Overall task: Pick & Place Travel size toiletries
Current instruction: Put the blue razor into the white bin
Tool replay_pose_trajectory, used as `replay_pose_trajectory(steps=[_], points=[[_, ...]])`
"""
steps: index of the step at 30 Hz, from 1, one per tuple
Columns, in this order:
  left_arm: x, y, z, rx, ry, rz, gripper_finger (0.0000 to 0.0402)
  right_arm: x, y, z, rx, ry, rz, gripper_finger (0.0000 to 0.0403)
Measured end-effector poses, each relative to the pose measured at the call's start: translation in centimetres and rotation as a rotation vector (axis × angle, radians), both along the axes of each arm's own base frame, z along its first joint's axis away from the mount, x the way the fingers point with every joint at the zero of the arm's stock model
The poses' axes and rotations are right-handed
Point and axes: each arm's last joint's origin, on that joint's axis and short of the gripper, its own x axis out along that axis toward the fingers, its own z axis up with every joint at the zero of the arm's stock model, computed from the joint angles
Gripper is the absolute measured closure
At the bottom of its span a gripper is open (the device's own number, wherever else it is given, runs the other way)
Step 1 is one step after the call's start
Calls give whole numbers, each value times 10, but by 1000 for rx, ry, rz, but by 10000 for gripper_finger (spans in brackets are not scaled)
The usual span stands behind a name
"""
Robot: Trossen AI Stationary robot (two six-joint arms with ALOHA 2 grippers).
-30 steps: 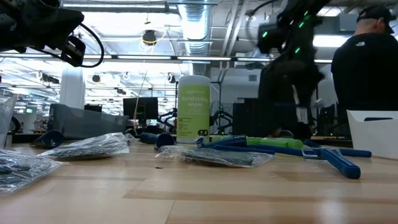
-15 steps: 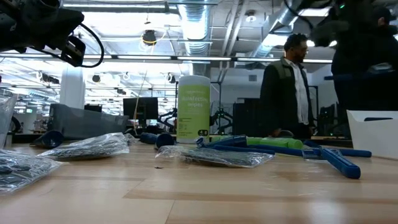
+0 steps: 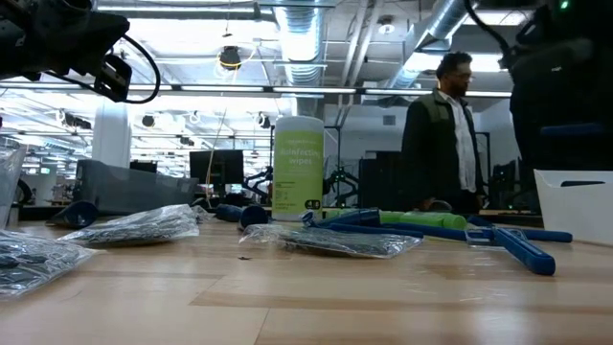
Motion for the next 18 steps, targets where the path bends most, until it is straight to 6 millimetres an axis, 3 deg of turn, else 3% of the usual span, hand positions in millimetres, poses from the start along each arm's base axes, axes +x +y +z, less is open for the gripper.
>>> replay_pose_trajectory(steps=[5, 10, 18], points=[[0, 0, 0, 0, 0, 0, 399, 8, 10, -28, 65, 30, 20, 370], [0, 0, 0, 0, 0, 0, 399, 0, 13, -59, 99, 78, 33, 366], [0, 0, 0, 0, -1, 0, 399, -8, 7, -54, 90, 61, 33, 312]])
